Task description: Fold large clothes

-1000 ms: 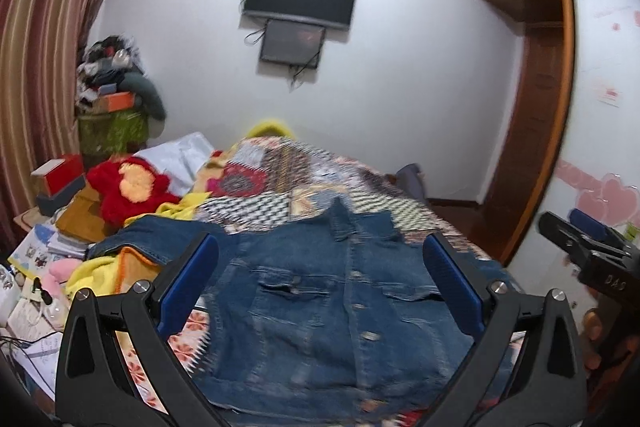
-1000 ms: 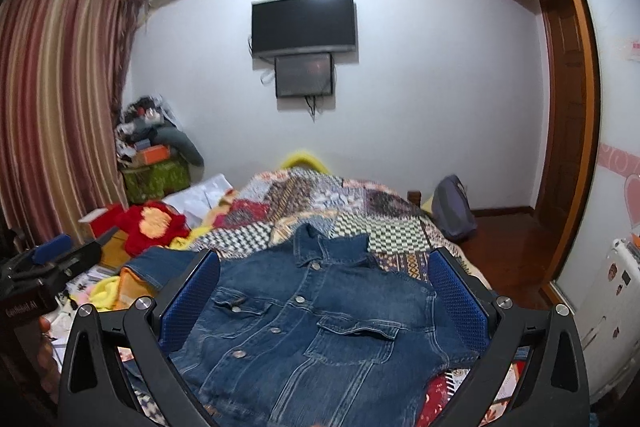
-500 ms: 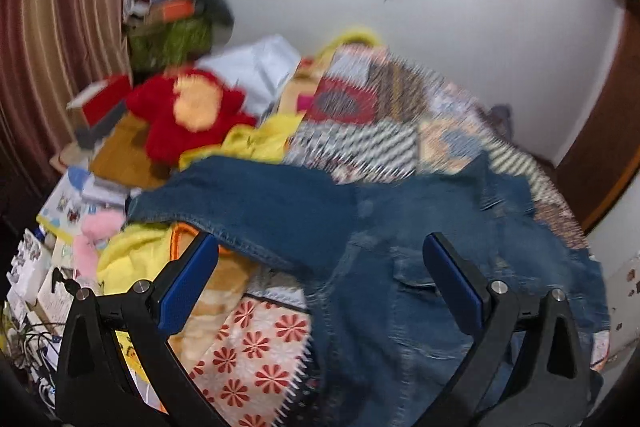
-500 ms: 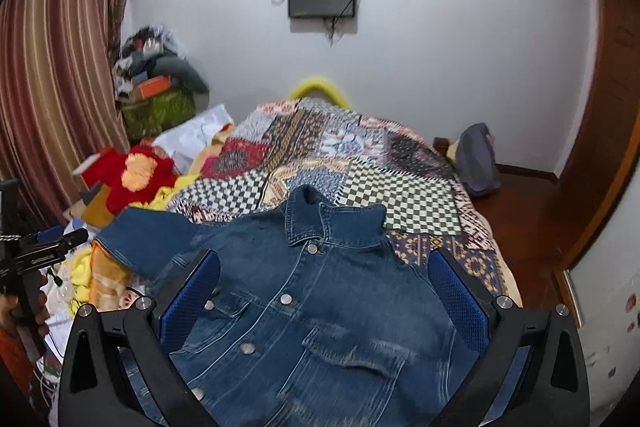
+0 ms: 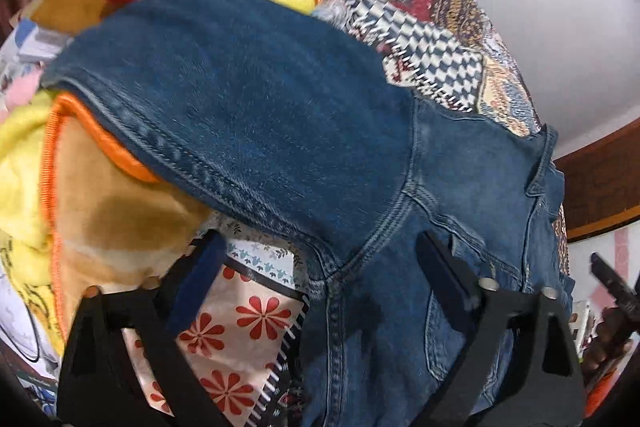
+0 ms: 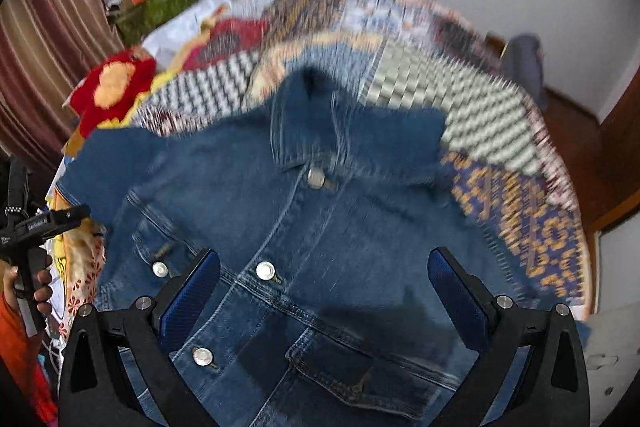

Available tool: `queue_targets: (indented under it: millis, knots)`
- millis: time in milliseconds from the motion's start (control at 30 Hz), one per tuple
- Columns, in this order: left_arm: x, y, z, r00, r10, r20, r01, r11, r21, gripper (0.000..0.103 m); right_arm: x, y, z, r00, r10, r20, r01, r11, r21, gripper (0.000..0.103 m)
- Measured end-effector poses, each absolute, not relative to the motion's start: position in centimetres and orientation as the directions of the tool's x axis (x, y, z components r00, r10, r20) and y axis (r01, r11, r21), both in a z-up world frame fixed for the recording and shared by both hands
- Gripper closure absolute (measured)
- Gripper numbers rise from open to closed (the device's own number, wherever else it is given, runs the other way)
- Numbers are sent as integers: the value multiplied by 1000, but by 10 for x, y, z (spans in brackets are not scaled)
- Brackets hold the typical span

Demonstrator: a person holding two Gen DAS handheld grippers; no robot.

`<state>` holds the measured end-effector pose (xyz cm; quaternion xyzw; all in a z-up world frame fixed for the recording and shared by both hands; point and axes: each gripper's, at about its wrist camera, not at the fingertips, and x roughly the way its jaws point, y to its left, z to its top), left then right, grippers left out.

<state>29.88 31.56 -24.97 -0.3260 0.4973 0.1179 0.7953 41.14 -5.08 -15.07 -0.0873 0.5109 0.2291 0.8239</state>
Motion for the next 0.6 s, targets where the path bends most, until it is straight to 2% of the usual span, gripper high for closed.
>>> queue_targets:
  millis: [167, 233, 300, 367, 467, 500, 600]
  knots:
    - [309, 322, -258, 481, -117, -869, -519, 761, -389, 19, 429, -43, -197, 264, 276, -924, -463, 877, 130, 0]
    - [316, 323, -258, 487, -101, -868, -519, 765, -380, 32, 433, -40, -215, 230, 261, -937, -461, 878, 132, 0]
    - [320, 324, -257, 484, -71, -872, -528, 771, -356, 37, 436, -37, -229, 201, 253, -946, -464, 875, 135, 0]
    - [323, 325, -256, 482, -28, -876, -539, 778, -322, 46, 435, -33, -238, 173, 255, -951, -470, 870, 148, 0]
    - [329, 324, -252, 474, 55, -879, -555, 794, -250, 65, 432, -29, -248, 150, 264, -953, -485, 859, 162, 0]
    - [330, 323, -249, 468, 92, -879, -559, 801, -214, 74, 431, -28, -249, 154, 262, -953, -490, 857, 156, 0]
    - [334, 316, -237, 476, 182, -860, -556, 820, -134, 79, 427, -27, -249, 165, 259, -952, -503, 852, 145, 0]
